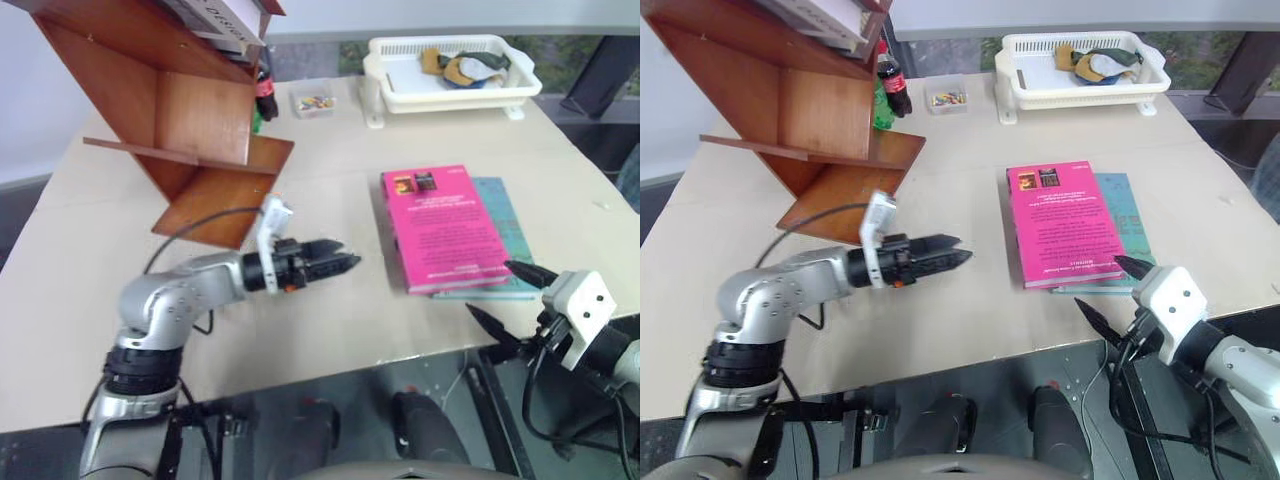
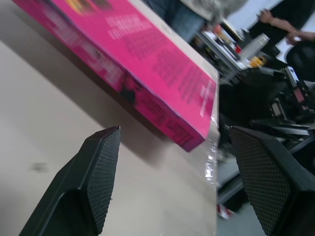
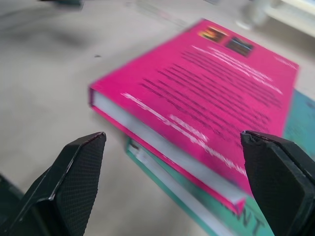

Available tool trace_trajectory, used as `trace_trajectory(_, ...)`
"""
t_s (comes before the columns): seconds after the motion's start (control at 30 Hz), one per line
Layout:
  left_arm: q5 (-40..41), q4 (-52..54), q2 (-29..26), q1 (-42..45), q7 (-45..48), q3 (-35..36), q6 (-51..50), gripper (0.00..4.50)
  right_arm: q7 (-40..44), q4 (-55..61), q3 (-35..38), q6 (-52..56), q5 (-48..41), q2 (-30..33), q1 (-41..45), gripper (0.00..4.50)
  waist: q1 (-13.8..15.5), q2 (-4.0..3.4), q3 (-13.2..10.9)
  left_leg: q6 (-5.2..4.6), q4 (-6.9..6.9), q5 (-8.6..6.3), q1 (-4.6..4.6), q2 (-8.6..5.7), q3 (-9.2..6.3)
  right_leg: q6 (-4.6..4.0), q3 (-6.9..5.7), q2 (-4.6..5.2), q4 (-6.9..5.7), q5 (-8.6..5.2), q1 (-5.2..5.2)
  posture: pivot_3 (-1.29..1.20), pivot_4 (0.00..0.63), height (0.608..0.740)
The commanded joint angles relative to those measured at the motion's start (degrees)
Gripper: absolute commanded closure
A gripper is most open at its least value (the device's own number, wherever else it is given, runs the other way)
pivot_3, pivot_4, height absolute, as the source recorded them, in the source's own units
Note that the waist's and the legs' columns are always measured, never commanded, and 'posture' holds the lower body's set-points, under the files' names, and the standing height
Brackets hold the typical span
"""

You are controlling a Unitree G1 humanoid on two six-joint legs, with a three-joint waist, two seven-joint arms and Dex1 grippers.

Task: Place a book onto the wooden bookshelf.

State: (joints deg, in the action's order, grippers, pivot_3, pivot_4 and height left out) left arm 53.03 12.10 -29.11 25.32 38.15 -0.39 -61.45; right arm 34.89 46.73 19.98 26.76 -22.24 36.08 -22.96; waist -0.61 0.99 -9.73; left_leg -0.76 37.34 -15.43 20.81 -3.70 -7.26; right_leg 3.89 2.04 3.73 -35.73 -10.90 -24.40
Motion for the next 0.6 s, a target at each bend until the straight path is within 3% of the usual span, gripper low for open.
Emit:
trace_trajectory(0.03,1.7,-2.5,2.8,4.0,-2.4,0.7,-3.9,0.75,-2.1,1.8,6.9,1.8,-1.9,-1.5,-2.5,0.00,0.3,0.00,0.0,0.00,0.00,0.00,0.01,0.00,-0.01,0.00,0.03,0.00,0.00,0.00,-0.02,0.00,0.150,0.740)
trace_trajectory(0.23,3.8,-14.3,11.4,11.8,-7.7,2.5,-14.8,0.75,-0.1,3.7,10.4,-1.1,-3.0,-2.4,-6.6,0.00,0.8,0.00,0.0,-0.02,0.03,-0.01,-0.04,-0.05,0.20,0.05,0.06,0.00,0.00,-0.02,0.03,0.00,0.150,0.740)
trace_trajectory(0.4,2.0,-23.2,17.8,17.0,-11.7,4.9,-17.9,0.75,1.0,7.1,11.0,-4.7,-2.8,-3.7,-10.0,0.00,0.8,0.01,0.0,-0.01,0.04,-0.01,-0.03,-0.03,0.27,0.06,0.04,-0.03,-0.02,-0.02,0.03,0.00,0.150,0.740)
trace_trajectory(0.6,-0.5,-27.6,20.0,19.0,-14.0,6.5,-19.7,0.75,1.2,12.6,9.3,-6.0,-5.4,-5.8,-13.4,0.00,0.7,0.02,0.0,0.01,0.04,-0.01,-0.05,-0.03,0.20,0.07,0.15,0.01,-0.02,-0.03,0.02,0.00,0.150,0.740)
